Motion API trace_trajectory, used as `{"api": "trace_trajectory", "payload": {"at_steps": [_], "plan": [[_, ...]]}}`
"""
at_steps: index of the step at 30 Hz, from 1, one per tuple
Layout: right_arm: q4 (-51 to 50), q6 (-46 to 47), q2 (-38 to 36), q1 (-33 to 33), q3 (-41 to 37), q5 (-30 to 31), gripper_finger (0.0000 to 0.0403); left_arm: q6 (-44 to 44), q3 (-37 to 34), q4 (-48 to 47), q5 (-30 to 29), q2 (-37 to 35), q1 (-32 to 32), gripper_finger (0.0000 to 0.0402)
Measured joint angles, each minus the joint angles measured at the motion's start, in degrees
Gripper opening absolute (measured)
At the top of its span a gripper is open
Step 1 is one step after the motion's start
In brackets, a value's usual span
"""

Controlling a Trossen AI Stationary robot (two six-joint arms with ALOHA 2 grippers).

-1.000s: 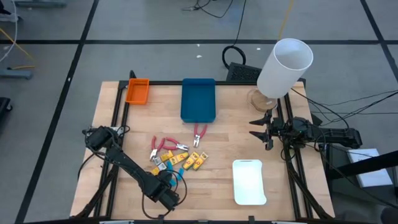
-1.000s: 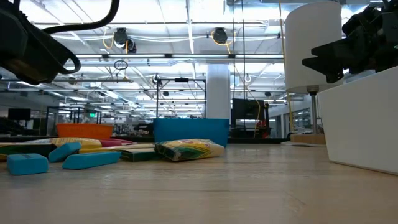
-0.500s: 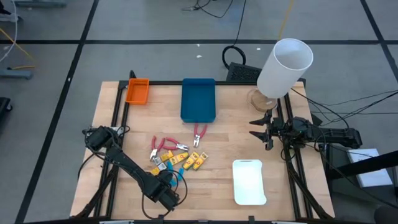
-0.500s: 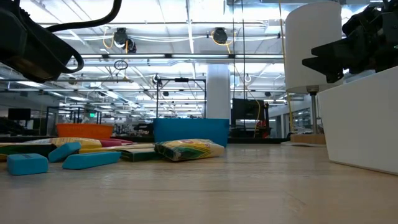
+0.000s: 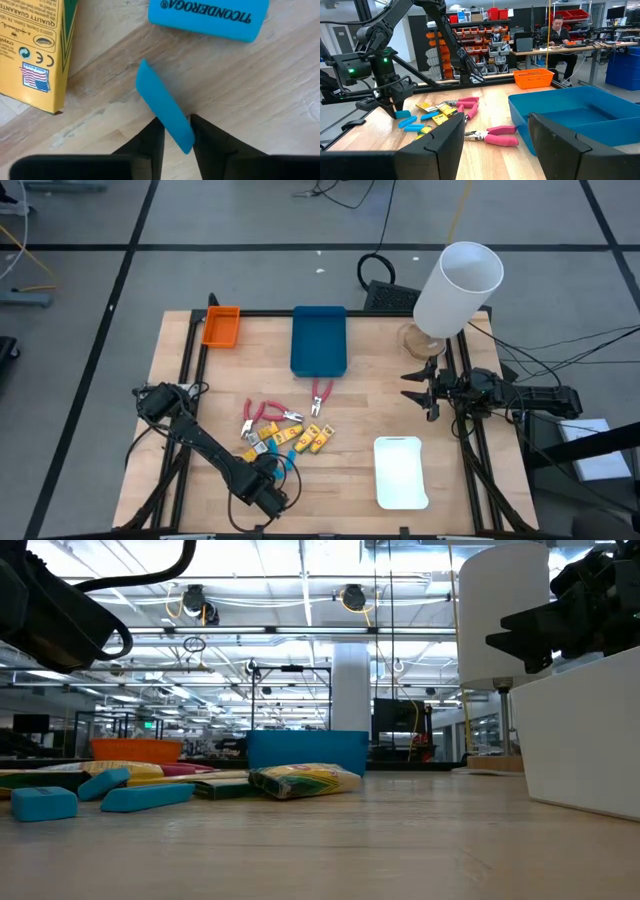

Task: Pick & Place School Supplies
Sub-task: Put the blue eraser into the white bin

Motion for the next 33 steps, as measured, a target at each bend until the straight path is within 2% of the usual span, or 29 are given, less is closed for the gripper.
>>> {"api": "trace_trajectory", "payload": {"at_steps": [11,22,26,33], "plan": [[0.0,0.0,0.0,0.0,0.0,0.0,0.0210,0.8,0.0,-0.1,0.0,0.0,0.0,0.0038],[0.0,0.0,0.0,0.0,0.0,0.0,0.0210,6.9,-0.1,-0.6,-3.4,-1.0,0.0,0.0033],[0.0,0.0,0.0,0.0,0.0,0.0,0.0210,8.2,-0.1,-0.4,-8.1,-4.9,-0.1,0.0033],[0.0,0.0,0.0,0.0,0.0,0.0,0.0210,13.4,0.0,-0.2,-21.6,-12.7,-0.3,0.0036]]}}
